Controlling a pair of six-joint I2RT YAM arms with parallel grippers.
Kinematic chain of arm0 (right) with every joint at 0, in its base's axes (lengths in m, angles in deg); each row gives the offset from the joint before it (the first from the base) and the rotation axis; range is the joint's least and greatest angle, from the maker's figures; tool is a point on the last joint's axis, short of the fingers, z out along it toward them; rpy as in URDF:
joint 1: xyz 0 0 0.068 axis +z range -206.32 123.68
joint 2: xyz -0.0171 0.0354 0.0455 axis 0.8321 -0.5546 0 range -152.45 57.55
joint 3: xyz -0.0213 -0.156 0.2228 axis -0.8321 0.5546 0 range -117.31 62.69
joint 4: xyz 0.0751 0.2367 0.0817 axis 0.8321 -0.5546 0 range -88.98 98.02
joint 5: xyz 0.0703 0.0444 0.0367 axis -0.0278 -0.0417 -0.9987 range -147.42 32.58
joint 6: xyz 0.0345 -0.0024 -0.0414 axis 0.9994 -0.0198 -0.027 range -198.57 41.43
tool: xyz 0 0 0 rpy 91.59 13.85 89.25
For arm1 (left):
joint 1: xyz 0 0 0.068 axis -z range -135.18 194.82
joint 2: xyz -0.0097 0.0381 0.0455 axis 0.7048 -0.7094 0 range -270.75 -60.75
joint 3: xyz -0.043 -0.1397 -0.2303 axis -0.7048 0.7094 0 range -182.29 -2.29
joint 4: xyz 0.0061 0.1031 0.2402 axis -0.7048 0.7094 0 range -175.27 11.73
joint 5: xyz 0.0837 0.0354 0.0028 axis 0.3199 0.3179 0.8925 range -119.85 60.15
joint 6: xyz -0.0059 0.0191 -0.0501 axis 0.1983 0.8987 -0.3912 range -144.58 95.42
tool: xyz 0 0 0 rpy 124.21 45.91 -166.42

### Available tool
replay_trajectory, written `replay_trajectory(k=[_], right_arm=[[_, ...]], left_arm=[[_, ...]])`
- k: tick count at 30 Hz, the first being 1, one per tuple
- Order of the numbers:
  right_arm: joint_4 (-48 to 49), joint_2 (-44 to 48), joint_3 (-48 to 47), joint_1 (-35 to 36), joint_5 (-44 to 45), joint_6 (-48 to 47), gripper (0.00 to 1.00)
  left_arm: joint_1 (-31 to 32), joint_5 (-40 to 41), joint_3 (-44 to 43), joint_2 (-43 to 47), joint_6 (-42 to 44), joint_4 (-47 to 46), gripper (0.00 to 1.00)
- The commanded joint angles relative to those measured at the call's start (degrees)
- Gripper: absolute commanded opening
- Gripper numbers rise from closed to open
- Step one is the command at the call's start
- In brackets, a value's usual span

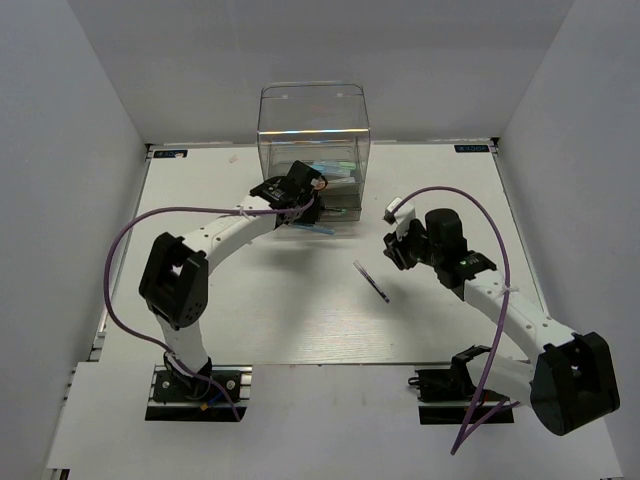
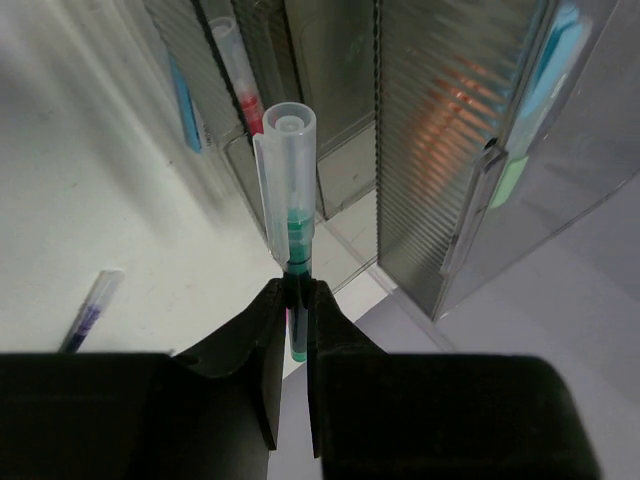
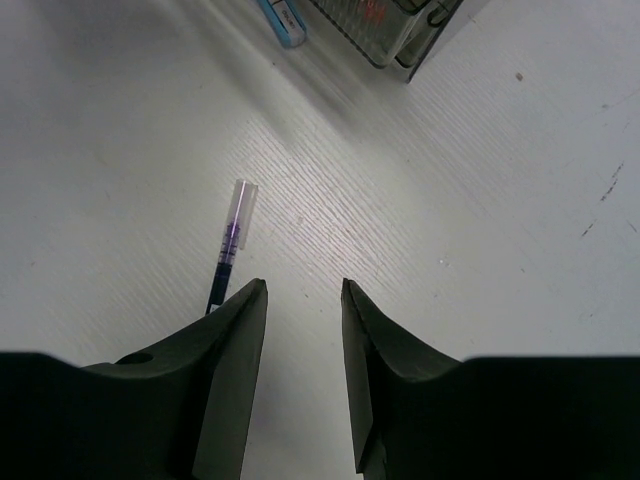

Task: Sort the stationery into containers
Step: Place the pen in the drawer.

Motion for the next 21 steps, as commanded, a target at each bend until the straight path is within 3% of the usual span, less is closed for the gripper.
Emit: replay_trajectory(k=[1, 11, 15, 21], right_arm=[[1.7, 1.8, 0.4, -0.5, -0.1, 0.8, 0.42], [1.3, 2.7, 1.1, -1.0, -0.1, 0.8, 0.47], [0.3, 2.7, 1.1, -1.1, -0.6, 0.3, 0.57], [-0.8, 2.8, 1.3, -1.0, -2.3, -0.2, 0.57]], left_arm=[[-0.3, 3.5, -3.1, -0.1, -3.4, -0.6, 0.00], [-0.8, 5.3, -5.7, -3.4, -6.3, 0.9, 0.02], [-1.3, 5.9, -6.2, -4.6, -6.3, 0.9, 0.18], [-1.9, 5.9, -6.7, -5.1, -6.3, 0.9, 0.38]])
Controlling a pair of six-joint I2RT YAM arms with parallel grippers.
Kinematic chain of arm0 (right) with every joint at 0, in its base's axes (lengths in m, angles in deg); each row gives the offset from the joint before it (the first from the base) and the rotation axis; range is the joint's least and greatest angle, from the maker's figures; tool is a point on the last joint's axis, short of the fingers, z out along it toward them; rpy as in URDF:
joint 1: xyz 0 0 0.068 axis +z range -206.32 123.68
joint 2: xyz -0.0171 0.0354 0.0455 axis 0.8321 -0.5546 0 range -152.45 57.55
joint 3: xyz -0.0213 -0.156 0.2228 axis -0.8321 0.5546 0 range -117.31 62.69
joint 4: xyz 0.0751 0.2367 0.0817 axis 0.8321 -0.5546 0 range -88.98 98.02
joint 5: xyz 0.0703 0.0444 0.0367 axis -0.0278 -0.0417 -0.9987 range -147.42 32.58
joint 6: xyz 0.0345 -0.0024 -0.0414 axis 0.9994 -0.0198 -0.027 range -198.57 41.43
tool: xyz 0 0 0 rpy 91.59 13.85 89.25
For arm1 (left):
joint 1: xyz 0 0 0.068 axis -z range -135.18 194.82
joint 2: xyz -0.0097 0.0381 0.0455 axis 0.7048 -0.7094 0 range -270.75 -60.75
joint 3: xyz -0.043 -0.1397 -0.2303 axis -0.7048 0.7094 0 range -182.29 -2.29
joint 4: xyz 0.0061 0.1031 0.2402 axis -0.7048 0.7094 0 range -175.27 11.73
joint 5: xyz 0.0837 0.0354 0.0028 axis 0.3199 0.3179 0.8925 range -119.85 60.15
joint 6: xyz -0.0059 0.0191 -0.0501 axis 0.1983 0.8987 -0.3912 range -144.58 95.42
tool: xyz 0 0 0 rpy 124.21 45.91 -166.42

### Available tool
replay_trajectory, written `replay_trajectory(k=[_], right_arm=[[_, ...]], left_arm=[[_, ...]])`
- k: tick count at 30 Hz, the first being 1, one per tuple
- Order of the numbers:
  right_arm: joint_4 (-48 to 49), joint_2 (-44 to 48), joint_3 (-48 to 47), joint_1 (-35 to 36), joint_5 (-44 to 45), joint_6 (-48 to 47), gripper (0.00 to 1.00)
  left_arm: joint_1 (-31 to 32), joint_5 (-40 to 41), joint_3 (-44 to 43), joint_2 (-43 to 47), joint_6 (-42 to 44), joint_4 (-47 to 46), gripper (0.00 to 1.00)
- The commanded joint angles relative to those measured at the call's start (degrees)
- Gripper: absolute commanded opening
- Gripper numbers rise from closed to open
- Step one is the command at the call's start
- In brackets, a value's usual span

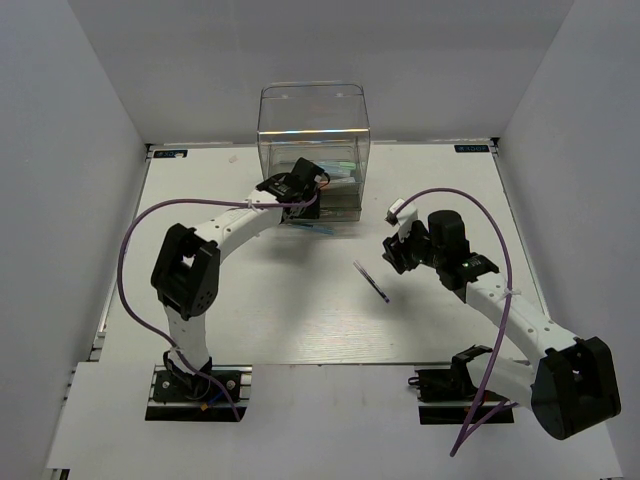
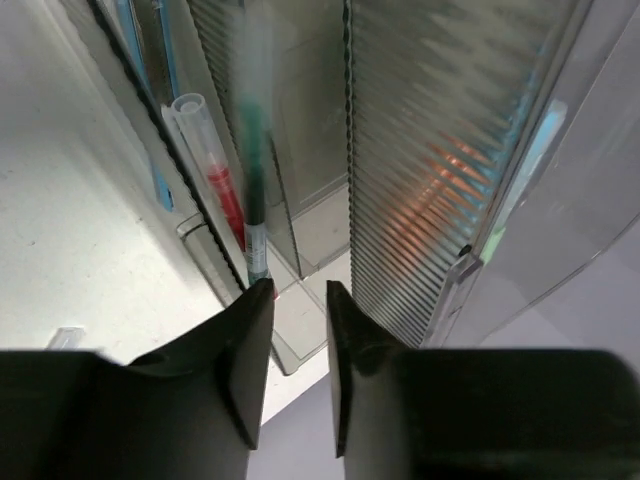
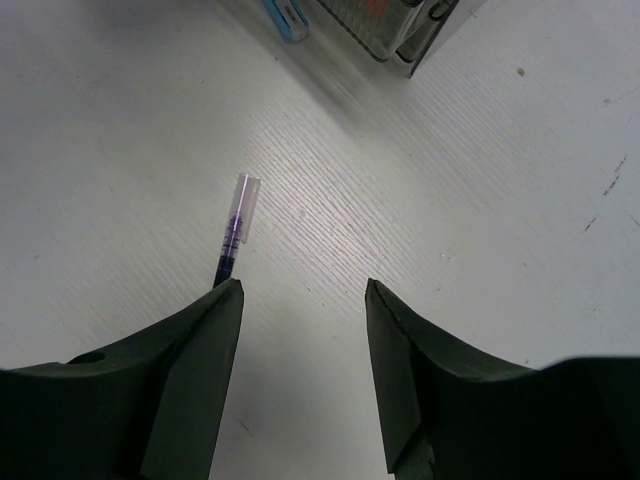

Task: Sort the stationery into containers
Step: Place the pen in the drawer.

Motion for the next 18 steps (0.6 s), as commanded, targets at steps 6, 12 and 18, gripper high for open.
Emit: replay_trajectory(k=[6, 12, 18], right_arm=[[-1.1, 0.8, 0.4, -0.3, -3.0, -0.7, 0.59], [-2.2, -1.3, 0.4, 0.2, -8.5, -1.8, 0.52], [-5.1, -10.1, -2.4, 1.3, -10.1, -2.0, 0.50]], left_arm=[[-0.7, 1.4, -2.3, 1.4, -3.6, -0.3, 0.47], [-0.7, -3.6, 2.2, 5.1, 2.6, -6.5, 0.37], [0.4, -9.5, 13.7, 14.2, 13.3, -13.6, 0.25]])
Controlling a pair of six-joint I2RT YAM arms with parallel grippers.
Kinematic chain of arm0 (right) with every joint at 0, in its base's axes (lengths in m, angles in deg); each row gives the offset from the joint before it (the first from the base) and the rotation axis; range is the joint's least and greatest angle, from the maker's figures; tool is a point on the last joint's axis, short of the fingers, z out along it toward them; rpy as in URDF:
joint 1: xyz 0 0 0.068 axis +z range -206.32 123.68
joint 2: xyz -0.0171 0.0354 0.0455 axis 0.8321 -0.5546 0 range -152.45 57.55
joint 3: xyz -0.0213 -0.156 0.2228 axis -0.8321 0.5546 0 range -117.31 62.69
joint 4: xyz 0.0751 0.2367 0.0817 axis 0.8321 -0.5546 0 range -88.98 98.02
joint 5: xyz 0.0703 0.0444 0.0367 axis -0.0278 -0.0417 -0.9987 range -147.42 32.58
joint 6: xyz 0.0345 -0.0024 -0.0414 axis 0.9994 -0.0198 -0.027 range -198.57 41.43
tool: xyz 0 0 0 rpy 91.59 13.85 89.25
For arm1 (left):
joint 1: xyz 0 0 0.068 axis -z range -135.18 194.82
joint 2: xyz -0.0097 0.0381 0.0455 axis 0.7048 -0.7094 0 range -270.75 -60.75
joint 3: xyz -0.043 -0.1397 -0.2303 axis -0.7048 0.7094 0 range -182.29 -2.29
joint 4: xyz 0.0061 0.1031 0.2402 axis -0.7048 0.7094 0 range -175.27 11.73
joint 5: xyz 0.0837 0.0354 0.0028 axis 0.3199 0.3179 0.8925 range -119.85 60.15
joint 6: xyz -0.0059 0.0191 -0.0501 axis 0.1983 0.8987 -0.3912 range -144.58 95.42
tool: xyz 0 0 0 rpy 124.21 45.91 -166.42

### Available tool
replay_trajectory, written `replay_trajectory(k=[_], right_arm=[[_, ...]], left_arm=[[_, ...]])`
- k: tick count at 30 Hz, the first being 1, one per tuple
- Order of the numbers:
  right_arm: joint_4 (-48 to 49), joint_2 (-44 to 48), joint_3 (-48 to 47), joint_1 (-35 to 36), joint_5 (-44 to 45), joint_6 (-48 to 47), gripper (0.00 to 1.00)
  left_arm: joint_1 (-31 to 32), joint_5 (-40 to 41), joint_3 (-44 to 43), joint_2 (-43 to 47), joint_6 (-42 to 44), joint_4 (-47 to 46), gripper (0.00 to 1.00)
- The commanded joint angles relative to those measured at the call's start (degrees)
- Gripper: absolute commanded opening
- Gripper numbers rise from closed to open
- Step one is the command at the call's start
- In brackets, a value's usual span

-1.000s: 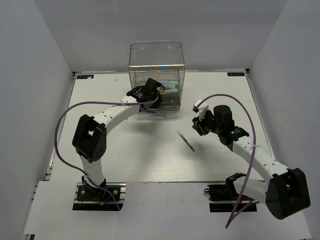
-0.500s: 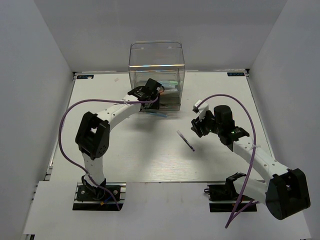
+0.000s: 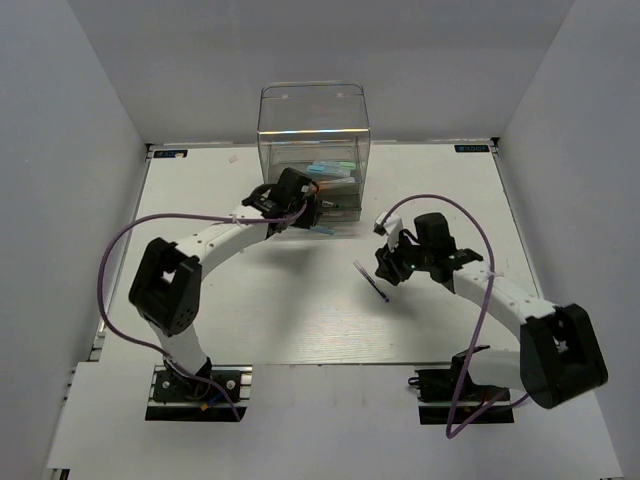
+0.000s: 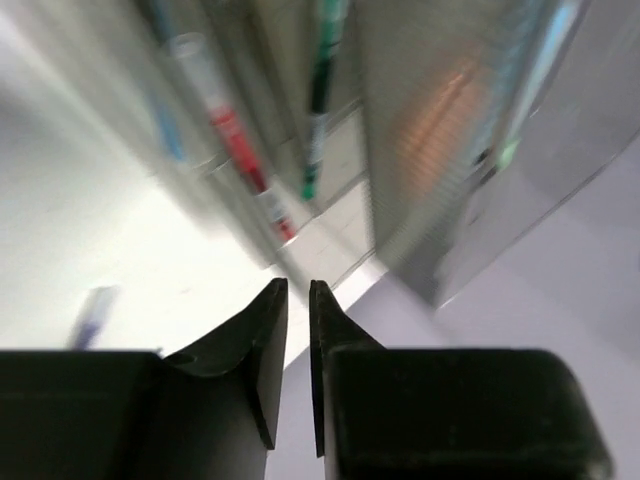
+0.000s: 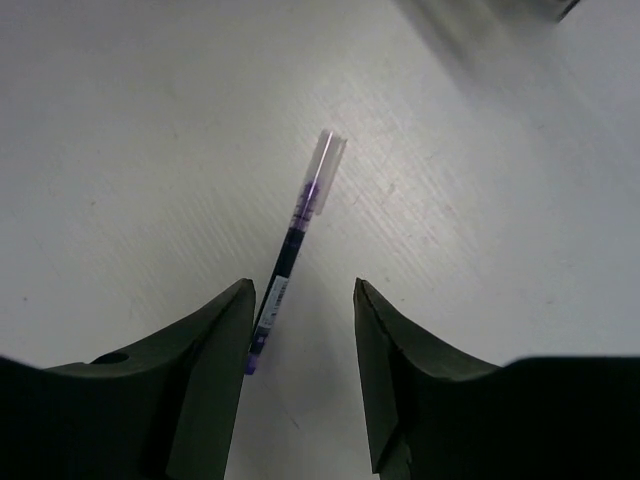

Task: Sort the stationery into containers
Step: Place the pen in the drawer, then pick up the pen from the center of the board.

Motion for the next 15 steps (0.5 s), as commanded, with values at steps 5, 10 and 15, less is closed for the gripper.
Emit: replay_trajectory(k=[5, 10, 15], right_arm=[[-3.7, -9.9, -3.5, 2.3, 2.0, -1.0, 0.58], [-3.2, -13.6, -4.3, 4.6, 6.2, -0.6, 0.59], [-2.4, -16.3, -4.8, 6.9, 11.5, 0.3, 0.56]], left_arm=[[0.7, -0.9, 10.3, 16.9, 19.0, -2.4, 0.36], [0.7, 3.4, 15.7, 27.2, 33.2, -0.1, 0.70], [0.1, 3.3, 28.9, 41.0, 34.6, -1.4, 0.85]])
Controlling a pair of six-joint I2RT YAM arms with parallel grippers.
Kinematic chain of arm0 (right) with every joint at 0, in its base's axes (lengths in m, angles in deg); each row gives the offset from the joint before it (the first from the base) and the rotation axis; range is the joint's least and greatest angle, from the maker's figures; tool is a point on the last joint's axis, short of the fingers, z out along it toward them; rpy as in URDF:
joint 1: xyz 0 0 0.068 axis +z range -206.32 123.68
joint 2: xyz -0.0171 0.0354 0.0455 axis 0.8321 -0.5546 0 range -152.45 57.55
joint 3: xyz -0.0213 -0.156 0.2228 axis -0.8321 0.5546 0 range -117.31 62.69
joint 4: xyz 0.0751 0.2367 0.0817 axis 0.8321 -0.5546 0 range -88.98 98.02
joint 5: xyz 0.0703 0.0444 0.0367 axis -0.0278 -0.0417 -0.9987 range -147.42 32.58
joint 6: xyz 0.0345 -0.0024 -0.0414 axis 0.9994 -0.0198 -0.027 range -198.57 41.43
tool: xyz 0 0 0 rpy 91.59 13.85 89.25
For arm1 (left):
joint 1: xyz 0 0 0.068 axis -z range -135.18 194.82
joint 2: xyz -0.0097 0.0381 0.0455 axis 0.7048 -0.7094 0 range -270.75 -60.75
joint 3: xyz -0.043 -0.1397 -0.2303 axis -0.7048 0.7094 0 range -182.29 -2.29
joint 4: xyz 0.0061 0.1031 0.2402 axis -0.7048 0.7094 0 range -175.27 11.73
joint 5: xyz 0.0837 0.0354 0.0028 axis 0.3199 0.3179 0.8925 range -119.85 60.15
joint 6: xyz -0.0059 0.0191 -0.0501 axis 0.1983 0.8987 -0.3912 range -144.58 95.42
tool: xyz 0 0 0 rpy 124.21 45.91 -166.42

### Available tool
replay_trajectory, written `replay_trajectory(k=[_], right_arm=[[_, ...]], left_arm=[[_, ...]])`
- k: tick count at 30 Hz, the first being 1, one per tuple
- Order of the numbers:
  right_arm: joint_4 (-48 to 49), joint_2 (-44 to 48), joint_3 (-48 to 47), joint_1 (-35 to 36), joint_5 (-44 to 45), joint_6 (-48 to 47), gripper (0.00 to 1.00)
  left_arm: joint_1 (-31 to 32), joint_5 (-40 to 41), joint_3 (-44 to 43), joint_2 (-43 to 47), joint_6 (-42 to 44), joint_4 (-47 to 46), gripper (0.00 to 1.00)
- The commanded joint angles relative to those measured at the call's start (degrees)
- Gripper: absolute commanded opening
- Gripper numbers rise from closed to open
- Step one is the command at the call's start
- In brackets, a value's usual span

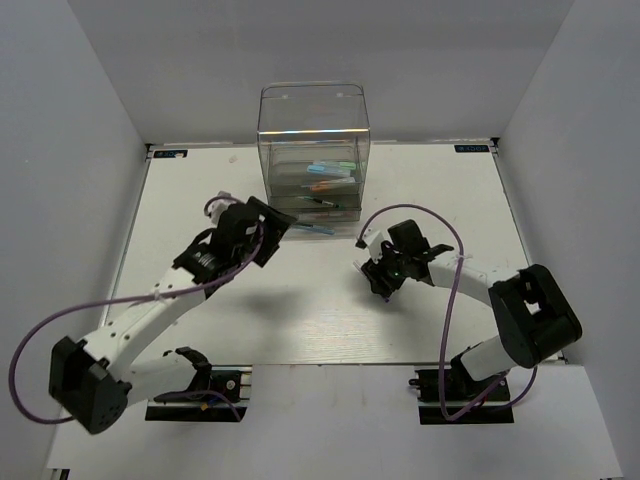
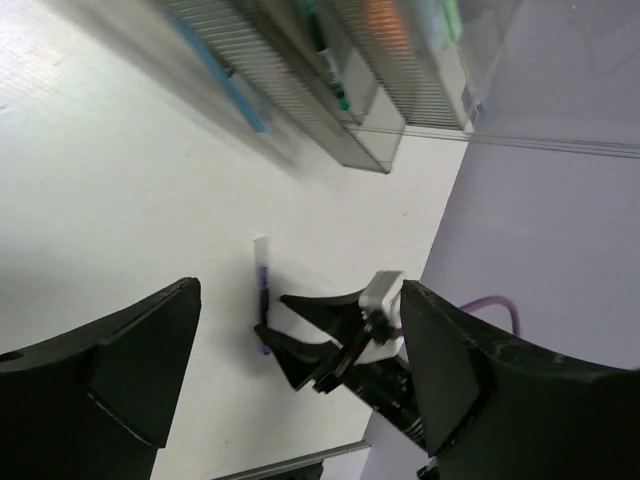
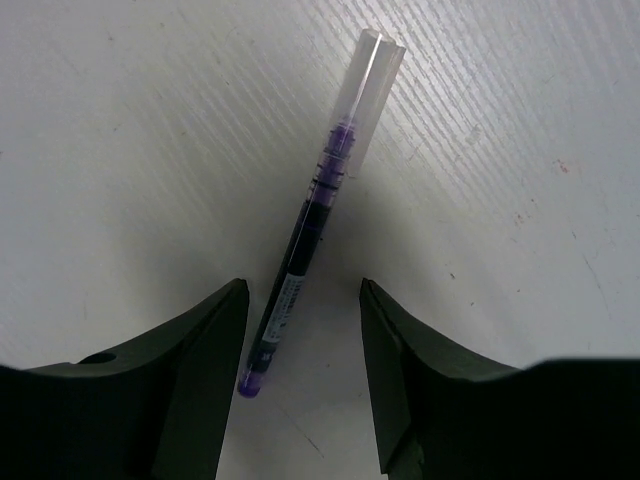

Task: Sort the stationery into containers
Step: Pick up the pen from the center of the board.

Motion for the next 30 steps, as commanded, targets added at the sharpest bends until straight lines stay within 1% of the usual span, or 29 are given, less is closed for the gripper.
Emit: replay_trajectory(k=[1, 2, 3, 4, 5, 6, 8, 9, 11, 12, 13, 14, 16, 18, 20, 21, 23, 26, 29, 30], right_arm=[[0.7, -2.2, -2.6, 2.0, 5.0, 0.7, 0.54], [0.9, -2.5, -2.7, 2.3, 5.9, 0.7, 0.52], [0.6, -2.7, -2.7, 2.3, 6.9, 0.7, 0.52], [0.4, -3.2, -2.7, 3.2, 7.3, 0.8, 0.50], [0.4, -3.4, -2.6, 3.5, 7.7, 0.7, 0.48], [0.4, -3.5, -2.6, 3.9, 8.1, 0.6, 0.42], [-0.2, -3.4, -2.1, 4.4, 8.3, 0.5, 0.34], [-0.3, -3.2, -2.0, 4.5, 8.1, -0.1, 0.25], [-1.8, -2.2, -2.1, 4.4, 6.6, -1.2, 0.15], [-2.7, -1.9, -2.3, 4.4, 5.1, -1.9, 0.07], [-3.7, -1.4, -2.7, 4.4, 4.0, -4.6, 0.04], [-4.6, 0.4, -3.4, 4.4, 3.5, -5.7, 0.00], [-5.4, 1.7, -5.4, 4.1, 2.0, -10.1, 0.00], [-5.0, 4.5, -7.0, 4.1, 1.2, -13.9, 0.00], [-4.2, 7.1, -9.0, 4.0, 0.4, -19.4, 0.00], [-3.8, 7.5, -9.7, 4.1, -0.8, -20.5, 0.00], [-2.9, 7.6, -13.0, 4.3, -1.6, -26.3, 0.00], [-1.3, 5.6, -17.9, 4.4, -3.1, -31.7, 0.00], [-2.0, -0.3, -25.8, 4.9, -3.1, -34.7, 0.00], [-2.0, -2.3, -26.9, 4.8, -2.8, -35.0, 0.00]], left_arm=[[-0.3, 1.5, 8.7, 7.1, 4.6, -0.5, 0.92], [-0.3, 2.1, 10.3, 9.0, 4.6, -1.1, 0.94], [-0.3, 3.3, 11.7, 12.3, 3.8, -1.1, 0.98], [-0.3, 3.3, 13.9, 13.8, 3.3, -1.1, 1.00], [-0.3, 4.1, 14.8, 15.0, 3.3, -1.7, 1.00], [-0.3, 4.1, 15.7, 16.1, 3.3, -1.7, 1.00], [-0.3, 4.1, 18.2, 18.3, 3.3, -3.4, 1.00], [-0.3, 3.5, 19.1, 18.3, 3.3, -4.3, 1.00], [-0.3, 0.5, 22.7, 19.8, 3.3, -9.4, 1.00], [-0.3, -0.6, 26.0, 19.8, 3.3, -12.0, 1.00], [-0.3, -2.5, 27.7, 20.4, 1.9, -17.1, 1.00], [-0.3, -3.4, 30.8, 20.4, 0.9, -19.4, 1.00], [-0.3, -4.7, 33.4, 20.4, -1.7, -24.7, 1.00], [-0.3, -5.3, 35.1, 20.4, -2.3, -26.6, 1.00], [-0.3, -5.3, 35.1, 19.8, -2.3, -26.6, 1.00], [-0.3, -5.3, 35.1, 19.2, -2.3, -25.8, 1.00], [-0.3, -5.3, 35.1, 18.6, -1.8, -25.1, 1.00], [-0.3, -5.8, 35.1, 18.6, -0.7, -25.7, 1.00], [-0.3, -6.3, 33.9, 18.6, 2.5, -25.2, 1.00], [-0.3, -6.3, 33.9, 18.1, 3.4, -24.6, 1.00]])
